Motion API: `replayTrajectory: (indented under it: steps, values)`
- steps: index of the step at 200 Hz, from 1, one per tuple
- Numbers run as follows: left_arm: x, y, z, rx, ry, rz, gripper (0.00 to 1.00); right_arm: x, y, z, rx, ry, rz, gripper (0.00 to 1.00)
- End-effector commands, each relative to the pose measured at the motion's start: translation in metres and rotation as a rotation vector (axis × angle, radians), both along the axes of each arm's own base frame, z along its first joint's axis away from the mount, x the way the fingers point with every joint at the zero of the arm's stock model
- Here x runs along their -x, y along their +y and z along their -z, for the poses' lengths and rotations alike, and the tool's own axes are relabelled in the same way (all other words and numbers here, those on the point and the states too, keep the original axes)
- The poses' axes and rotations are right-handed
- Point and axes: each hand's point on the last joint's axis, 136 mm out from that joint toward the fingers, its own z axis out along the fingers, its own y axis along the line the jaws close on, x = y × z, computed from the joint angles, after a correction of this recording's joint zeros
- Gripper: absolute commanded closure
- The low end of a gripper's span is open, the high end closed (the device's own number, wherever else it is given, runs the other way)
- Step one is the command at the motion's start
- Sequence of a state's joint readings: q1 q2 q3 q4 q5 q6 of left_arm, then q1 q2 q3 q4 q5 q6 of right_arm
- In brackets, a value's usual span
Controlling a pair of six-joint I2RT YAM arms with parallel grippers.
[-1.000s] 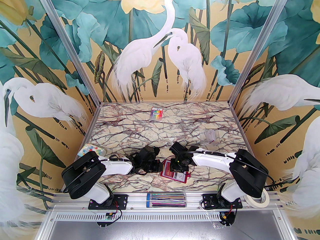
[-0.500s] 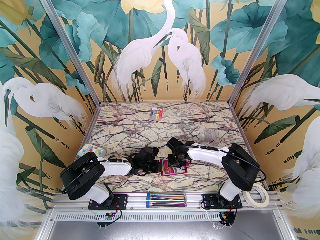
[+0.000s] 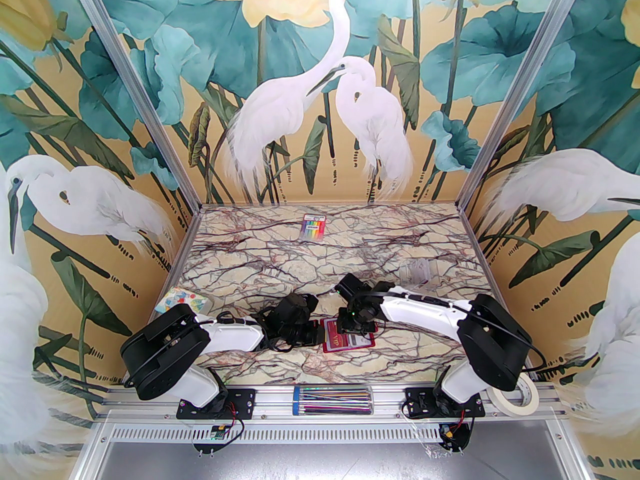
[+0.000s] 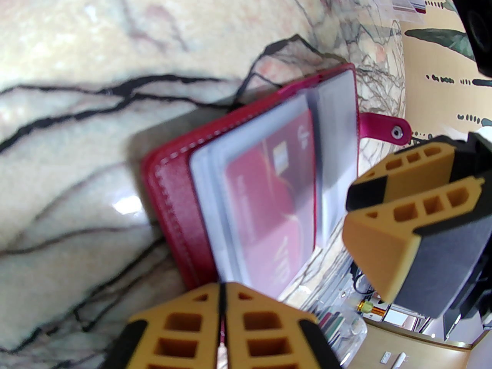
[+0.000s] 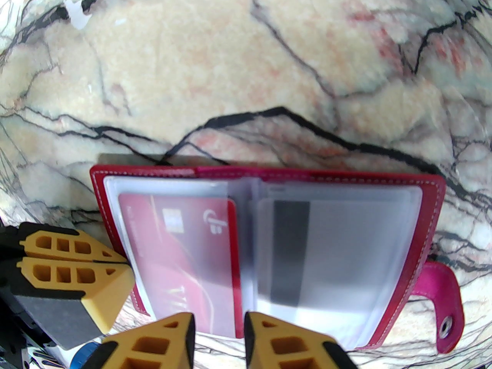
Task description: Put the credit cards into the card holder
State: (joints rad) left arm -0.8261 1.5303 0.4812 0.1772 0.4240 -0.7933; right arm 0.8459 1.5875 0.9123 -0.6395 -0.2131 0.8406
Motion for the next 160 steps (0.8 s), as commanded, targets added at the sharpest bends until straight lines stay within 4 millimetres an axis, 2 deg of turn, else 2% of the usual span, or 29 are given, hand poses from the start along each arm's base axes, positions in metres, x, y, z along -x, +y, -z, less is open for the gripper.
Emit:
replayTrajectory:
  steps: [1,90,160]
  values:
    - [0.007,0.008,0.010,-0.045,0.016,-0.004,0.91,0.008,-0.001,0.004,0.000,0.014,-0.020,0.74]
    - [0.007,0.007,0.012,-0.049,0.018,0.002,0.91,0.017,0.005,0.019,0.010,0.049,-0.047,0.74]
    - [0.008,0.005,0.014,-0.042,0.025,0.003,0.91,0.020,0.012,0.017,-0.005,0.049,-0.059,0.74]
